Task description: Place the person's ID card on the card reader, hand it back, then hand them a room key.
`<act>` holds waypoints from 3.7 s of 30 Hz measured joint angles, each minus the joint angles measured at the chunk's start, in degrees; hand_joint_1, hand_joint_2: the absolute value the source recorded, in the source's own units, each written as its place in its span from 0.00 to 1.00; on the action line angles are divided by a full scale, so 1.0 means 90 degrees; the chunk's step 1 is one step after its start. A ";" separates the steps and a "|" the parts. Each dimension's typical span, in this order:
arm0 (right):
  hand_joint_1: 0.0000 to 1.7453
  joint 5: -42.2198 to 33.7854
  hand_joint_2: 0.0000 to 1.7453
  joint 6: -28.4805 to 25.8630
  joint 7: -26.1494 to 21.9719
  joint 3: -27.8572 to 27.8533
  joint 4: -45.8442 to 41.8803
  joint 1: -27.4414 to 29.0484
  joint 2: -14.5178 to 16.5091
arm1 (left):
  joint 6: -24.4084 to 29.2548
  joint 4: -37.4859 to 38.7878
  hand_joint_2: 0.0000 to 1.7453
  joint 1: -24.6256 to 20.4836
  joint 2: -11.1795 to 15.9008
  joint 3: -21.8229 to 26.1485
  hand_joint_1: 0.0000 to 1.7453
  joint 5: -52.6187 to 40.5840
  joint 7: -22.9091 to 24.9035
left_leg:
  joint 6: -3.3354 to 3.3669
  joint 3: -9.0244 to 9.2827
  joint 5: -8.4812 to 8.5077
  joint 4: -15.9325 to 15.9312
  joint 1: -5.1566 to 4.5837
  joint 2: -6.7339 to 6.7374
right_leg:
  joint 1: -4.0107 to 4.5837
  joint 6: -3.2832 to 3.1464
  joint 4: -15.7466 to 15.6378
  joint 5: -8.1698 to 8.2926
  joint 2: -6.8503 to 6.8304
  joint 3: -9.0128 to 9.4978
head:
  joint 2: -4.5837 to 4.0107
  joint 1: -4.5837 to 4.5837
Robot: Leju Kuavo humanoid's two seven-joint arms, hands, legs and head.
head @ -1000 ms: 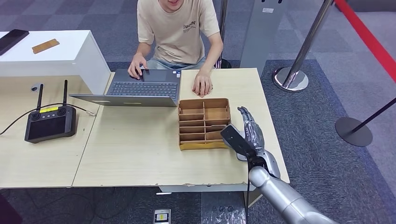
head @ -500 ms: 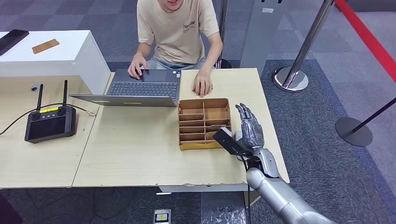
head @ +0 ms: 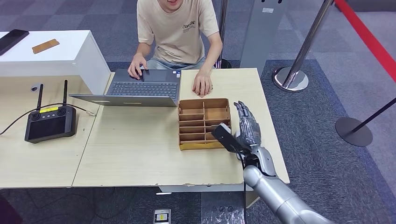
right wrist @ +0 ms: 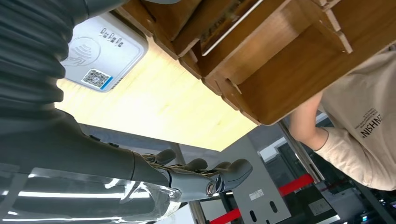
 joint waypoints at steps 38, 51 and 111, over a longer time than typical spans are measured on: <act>1.00 -0.0720 1.00 0.0016 -0.0344 0.0033 0.1109 -0.0394 0.0447 | -0.0092 0.0000 0.00 -0.0003 -0.0050 -0.0013 0.00 -0.0153 0.0036 | 0.0000 0.0001 0.0000 0.0000 0.0000 0.0001 | 0.0000 0.0000 0.0000 0.0000 0.0001 0.0000 | 0.0000 0.0000; 1.00 -0.0939 1.00 -0.0012 -0.0373 0.0063 0.1280 -0.0484 0.0464 | -0.0039 0.0000 0.00 -0.0003 -0.0064 -0.0017 0.00 -0.0158 0.0030 | 0.0000 0.0004 0.0000 0.0000 0.0000 0.0001 | 0.0000 0.0000 -0.0001 0.0000 0.0001 0.0003 | -0.0001 0.0001; 0.36 0.0380 1.00 -0.0031 0.0414 -0.0415 -0.2357 0.0153 -0.0259 | 0.0041 0.0000 0.00 0.0007 -0.0064 -0.0017 0.00 -0.0146 0.0024 | 0.0000 -0.0005 0.0000 0.0000 0.0000 0.0002 | 0.0000 0.0000 -0.0001 0.0000 0.0002 -0.0007 | 0.0000 0.0001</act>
